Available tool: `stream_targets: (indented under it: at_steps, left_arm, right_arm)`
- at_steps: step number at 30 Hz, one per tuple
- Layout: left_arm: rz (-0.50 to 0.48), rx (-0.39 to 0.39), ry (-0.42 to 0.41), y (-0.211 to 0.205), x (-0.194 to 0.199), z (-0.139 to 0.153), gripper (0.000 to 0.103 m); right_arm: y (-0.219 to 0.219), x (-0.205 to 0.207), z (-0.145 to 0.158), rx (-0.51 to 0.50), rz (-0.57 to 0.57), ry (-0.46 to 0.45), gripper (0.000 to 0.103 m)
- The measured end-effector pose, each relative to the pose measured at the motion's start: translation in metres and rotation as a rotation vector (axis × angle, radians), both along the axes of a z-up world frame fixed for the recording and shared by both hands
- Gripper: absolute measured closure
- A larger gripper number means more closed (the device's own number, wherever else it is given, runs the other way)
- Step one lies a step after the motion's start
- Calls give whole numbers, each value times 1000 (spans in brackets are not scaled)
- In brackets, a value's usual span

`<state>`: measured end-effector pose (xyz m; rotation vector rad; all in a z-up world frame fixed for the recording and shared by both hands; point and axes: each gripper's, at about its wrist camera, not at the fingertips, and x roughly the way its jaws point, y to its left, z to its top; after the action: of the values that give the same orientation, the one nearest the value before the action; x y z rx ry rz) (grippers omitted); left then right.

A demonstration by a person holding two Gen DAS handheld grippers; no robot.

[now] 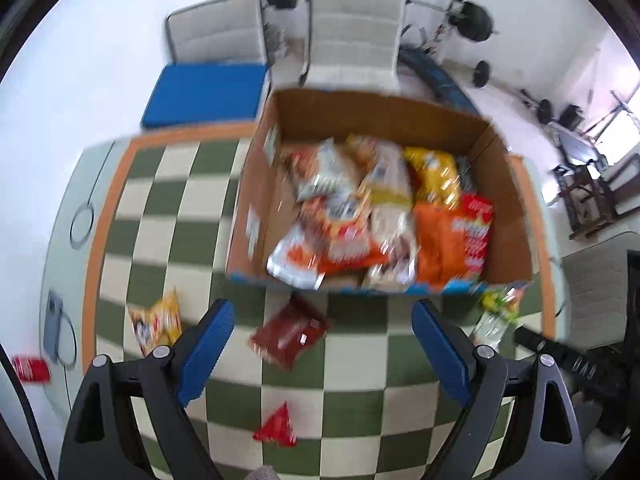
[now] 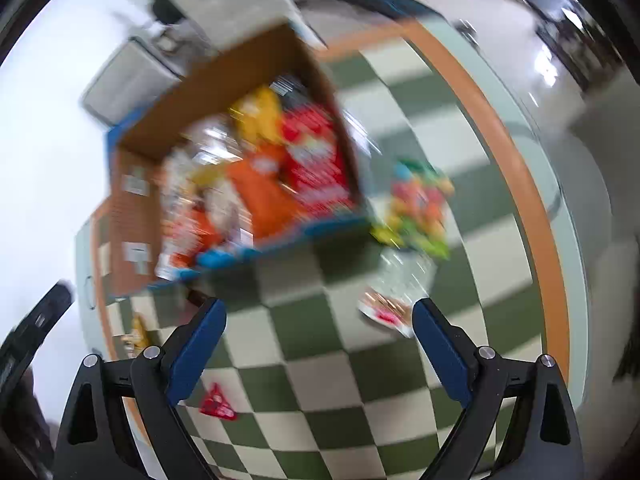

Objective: Organize snacks
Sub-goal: 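Grasp the white sauce pouch with right gripper while left grasps the red triangle packet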

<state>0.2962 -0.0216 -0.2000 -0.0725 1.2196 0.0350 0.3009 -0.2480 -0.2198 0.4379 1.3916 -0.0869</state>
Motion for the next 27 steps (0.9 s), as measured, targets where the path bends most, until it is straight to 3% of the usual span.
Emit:
stream_targets:
  at_steps: [8,12,14,16,17,18,22,27]
  left_arm:
    - [169,-11,225,14,-23,-93,12]
    - [191,6,275,15,-29,-115,12]
    - [195,19,292,17,-33,-120,12]
    - [201,16,302,19,-35,-122,12]
    - [202,14,305,21,-37,-122,12]
    - [201,10,310,23,-38,-121,12]
    - [200,-19,330,35,-46,-118,12]
    - [200,-59,395,56,-67,-125,12]
  right_arm:
    - [-43,-1,-89,17,-113,151,7]
    - [-46,3,-124,18,-130,225,7]
    - [-45,6,-134,1,-132,242,17]
    - [-42,8,-140,-42,-116,259,28]
    - [-40,9,-137,-78,-105,243,40]
    - [-36,10,-136,-109,-87,240,42]
    - [-20,0,-136,-129,15,236,45]
    - [14,-37,-140,-83,175,261,45]
